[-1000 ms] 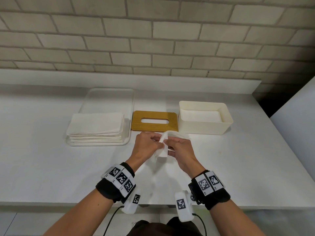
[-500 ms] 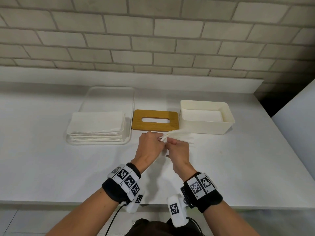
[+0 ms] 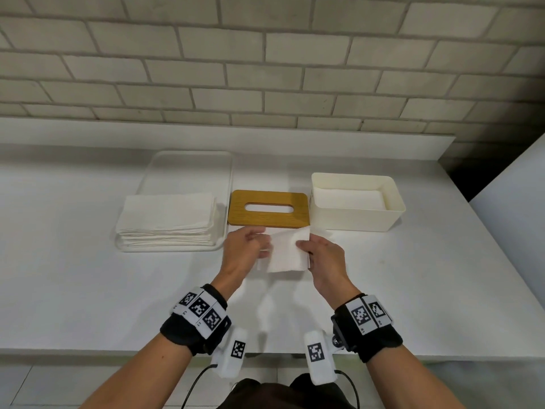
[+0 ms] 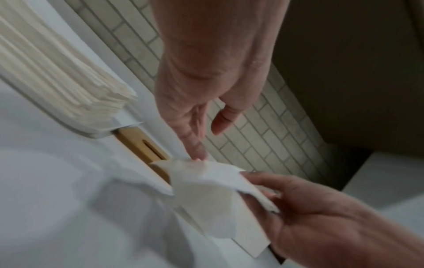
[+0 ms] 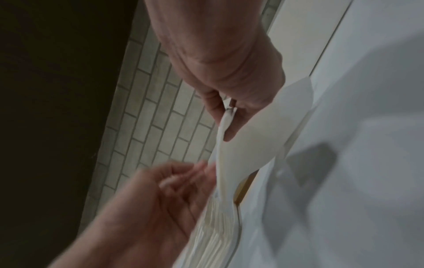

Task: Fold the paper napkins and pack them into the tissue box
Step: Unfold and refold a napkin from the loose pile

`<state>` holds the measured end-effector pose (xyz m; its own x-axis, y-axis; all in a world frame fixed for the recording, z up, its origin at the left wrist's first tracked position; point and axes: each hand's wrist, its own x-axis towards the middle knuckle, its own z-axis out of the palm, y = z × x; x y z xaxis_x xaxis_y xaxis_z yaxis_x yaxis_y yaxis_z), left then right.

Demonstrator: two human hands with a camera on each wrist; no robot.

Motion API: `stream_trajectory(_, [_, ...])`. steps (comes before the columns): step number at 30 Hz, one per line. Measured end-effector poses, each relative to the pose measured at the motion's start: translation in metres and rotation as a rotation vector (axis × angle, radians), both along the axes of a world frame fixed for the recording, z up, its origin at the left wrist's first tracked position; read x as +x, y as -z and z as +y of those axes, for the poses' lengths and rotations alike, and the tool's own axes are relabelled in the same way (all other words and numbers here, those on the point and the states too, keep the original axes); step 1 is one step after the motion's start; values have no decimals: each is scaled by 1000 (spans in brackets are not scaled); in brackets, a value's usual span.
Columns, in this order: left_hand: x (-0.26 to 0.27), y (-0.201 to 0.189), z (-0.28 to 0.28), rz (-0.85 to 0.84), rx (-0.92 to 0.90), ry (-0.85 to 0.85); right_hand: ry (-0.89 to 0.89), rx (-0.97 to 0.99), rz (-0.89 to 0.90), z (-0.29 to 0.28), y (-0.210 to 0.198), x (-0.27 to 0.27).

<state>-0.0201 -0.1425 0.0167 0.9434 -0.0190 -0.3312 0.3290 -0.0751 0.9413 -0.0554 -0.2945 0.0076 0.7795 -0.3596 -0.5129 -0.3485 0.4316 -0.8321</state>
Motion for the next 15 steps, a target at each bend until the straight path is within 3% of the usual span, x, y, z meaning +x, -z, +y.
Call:
stream_trajectory(2, [1,8,10,59,86,-87,-34,50,-64,-6,-5,-1])
stream_trajectory(4, [2,17,18,263,24,-101,-74,103,-138,-10,-13,-1])
stream_trajectory(6, [0,24,23,468,-183,24,-123,151,-208,-13,-20,0])
stream_trajectory(9, [-6,23,24,646,-661,176,-232,170,-219,-13,-28,0])
stream_trajectory(12, [1,9,23,621,-860,164,-350,118,-136,-22,-29,-7])
stream_trajectory(15, [13,4,19,476,-737,51,-351,128,-84,-37,-20,-15])
